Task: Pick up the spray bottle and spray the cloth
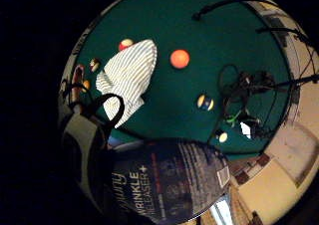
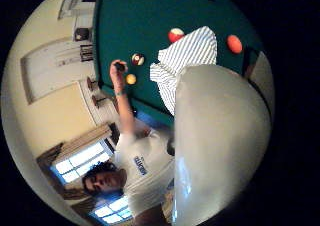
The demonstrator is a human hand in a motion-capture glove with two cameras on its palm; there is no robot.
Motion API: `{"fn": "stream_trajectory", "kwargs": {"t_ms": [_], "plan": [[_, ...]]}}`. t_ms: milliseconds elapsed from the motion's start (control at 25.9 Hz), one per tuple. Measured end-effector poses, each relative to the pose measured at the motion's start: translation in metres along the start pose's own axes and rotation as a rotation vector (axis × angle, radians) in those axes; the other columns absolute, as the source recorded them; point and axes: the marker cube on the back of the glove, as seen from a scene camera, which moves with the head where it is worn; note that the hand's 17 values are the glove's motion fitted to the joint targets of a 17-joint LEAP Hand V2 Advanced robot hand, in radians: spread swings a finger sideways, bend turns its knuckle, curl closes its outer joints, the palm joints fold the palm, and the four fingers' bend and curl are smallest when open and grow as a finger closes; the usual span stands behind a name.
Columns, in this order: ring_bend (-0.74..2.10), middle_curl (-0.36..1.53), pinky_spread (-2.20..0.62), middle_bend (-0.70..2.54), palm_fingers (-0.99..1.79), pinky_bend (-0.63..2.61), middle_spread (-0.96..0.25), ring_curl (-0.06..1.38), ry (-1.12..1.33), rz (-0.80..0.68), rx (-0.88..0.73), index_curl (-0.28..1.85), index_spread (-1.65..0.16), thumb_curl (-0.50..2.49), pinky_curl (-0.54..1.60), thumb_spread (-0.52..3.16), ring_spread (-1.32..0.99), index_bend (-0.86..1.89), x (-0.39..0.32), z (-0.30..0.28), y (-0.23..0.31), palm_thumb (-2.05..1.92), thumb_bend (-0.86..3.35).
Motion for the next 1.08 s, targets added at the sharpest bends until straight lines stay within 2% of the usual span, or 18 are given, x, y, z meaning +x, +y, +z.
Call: {"fn": "stream_trajectory", "kwargs": {"t_ms": [580, 1083], "plan": [[0.73, 0.56, -0.33, 0.69, 1.39, 0.42, -0.21, 0.47, 0.293, 0.11, -0.381, 0.6, -0.28, 0.83, 0.41, 0.4, -0.24, 0.36, -0.013, 0.133, -0.037, 0.91, -0.02], [0.73, 0.56, -0.33, 0.7, 1.38, 0.43, -0.21, 0.47, 0.352, 0.115, -0.474, 0.61, -0.27, 0.84, 0.42, 0.44, -0.23, 0.32, -0.011, 0.18, -0.042, 0.91, -0.03]]}}
